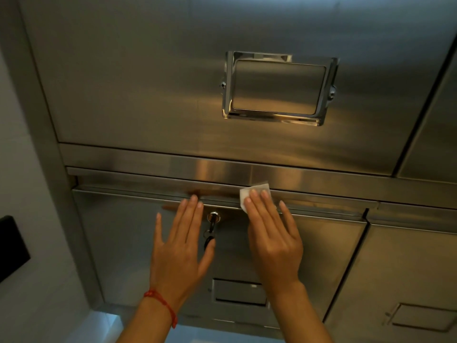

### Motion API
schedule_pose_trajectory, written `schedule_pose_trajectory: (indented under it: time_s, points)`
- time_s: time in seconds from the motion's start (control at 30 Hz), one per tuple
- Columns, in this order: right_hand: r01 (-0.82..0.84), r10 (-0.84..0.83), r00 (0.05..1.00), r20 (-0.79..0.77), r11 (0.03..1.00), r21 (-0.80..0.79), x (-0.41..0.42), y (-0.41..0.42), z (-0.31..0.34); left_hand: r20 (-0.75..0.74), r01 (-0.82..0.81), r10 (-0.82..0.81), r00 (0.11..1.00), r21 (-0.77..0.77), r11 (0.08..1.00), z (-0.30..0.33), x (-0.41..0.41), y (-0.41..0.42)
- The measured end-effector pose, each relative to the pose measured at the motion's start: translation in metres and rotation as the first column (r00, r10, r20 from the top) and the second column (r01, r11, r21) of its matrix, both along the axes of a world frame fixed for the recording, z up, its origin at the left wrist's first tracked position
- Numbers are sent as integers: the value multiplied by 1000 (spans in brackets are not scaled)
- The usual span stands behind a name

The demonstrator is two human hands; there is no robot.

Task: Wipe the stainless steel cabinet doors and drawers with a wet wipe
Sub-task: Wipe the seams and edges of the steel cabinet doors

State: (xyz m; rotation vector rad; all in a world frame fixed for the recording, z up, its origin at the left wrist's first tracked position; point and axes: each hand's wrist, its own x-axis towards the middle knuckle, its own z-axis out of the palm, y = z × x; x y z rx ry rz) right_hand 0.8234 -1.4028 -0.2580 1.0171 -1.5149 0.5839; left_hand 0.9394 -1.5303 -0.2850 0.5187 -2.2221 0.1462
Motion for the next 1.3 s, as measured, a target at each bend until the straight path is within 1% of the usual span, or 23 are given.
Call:
schedule_pose_trajectory:
  time_s: [0.17,0.3,0.53,0.8,1.13,1.3]
  points:
    - [1,-1,1000,11,1000,-11,-4,8,-2,-8,3,-3,1000,-4,1000,-1,1,0]
    - [-27,27,999,-32,1000,6,-7,5,1,-21,7,-7,1000,-16,1000,-2,0,-1]
    - [-69,83,989,-122,991,115,-6,-4,10,-33,12,-13,999,-22,1000,-3,-2,-1]
    - [-100,166,951,-260,964,248,0,-19,27,-7,11,-12,1000,-67,998,-1,3,-5]
    - [-82,242,909,-338,901,426,-9,-14,44,-11,-5,5,1000,-4,1000,-2,7,-11]
    - [-87,276,892,-357,882,464,-9,-22,45,-9,-3,3,1000,-3,1000,-4,8,-12]
